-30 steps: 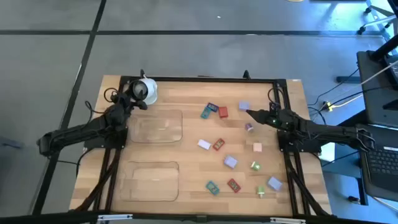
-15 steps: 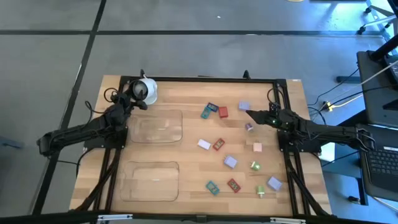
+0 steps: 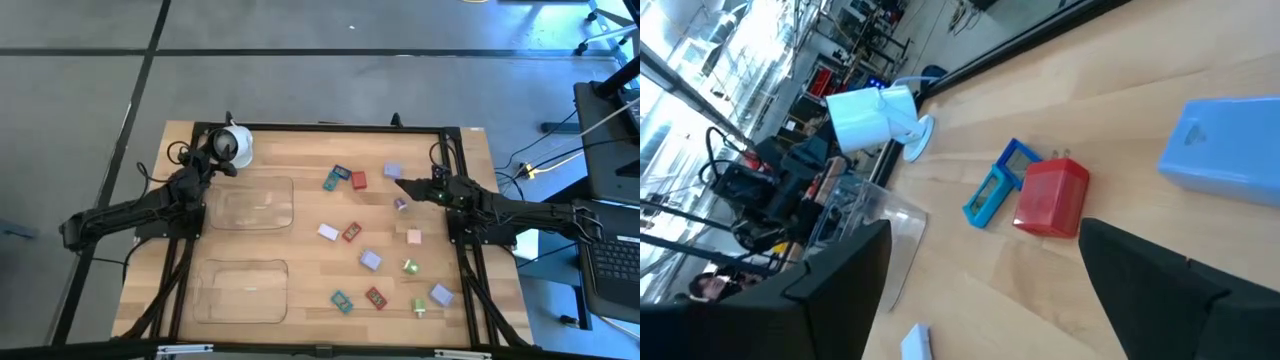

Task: Pick & Place Office items
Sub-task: Put the top light blue timer into the top transparent bin

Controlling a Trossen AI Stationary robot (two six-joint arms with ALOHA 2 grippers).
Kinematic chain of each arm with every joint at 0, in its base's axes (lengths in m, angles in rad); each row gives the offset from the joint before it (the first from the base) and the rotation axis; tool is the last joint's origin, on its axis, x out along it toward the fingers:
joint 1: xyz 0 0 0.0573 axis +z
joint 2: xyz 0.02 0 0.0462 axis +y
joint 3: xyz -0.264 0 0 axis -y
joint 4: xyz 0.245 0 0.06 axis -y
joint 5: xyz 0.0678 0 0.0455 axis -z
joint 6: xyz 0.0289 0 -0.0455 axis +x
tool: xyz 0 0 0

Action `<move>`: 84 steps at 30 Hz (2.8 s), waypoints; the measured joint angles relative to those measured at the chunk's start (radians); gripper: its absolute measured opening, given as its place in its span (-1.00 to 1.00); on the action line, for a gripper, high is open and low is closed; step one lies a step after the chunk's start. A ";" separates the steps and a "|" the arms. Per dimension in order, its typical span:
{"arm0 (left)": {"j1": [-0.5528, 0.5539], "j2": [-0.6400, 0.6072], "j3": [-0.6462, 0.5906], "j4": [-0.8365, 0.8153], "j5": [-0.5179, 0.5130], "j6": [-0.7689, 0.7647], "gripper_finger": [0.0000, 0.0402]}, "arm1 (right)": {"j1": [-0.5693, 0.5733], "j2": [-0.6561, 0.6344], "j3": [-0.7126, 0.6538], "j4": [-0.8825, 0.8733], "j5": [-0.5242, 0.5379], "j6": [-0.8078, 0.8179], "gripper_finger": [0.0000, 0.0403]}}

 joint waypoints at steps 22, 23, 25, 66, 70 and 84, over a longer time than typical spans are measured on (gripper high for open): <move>0.000 0.000 0.000 0.050 0.023 -0.089 0.53 | 0.000 0.000 0.000 0.044 -0.008 -0.005 0.62; -0.002 0.000 0.000 0.076 0.055 -0.089 0.53 | 0.000 0.000 0.000 0.066 -0.008 -0.006 0.62; -0.004 0.000 0.000 0.144 0.137 -0.082 0.52 | 0.000 0.000 0.000 0.123 -0.008 -0.028 0.62; -0.265 1.047 0.871 0.152 0.510 0.118 0.53 | 0.000 0.202 0.455 -0.069 0.023 -0.650 0.62; -0.265 1.189 0.998 0.114 0.568 0.067 0.53 | 0.000 0.203 0.455 -0.077 0.026 -0.709 0.62; -0.262 1.591 1.318 -0.165 0.588 -0.092 0.53 | 0.000 0.203 0.455 -0.077 0.026 -0.863 0.62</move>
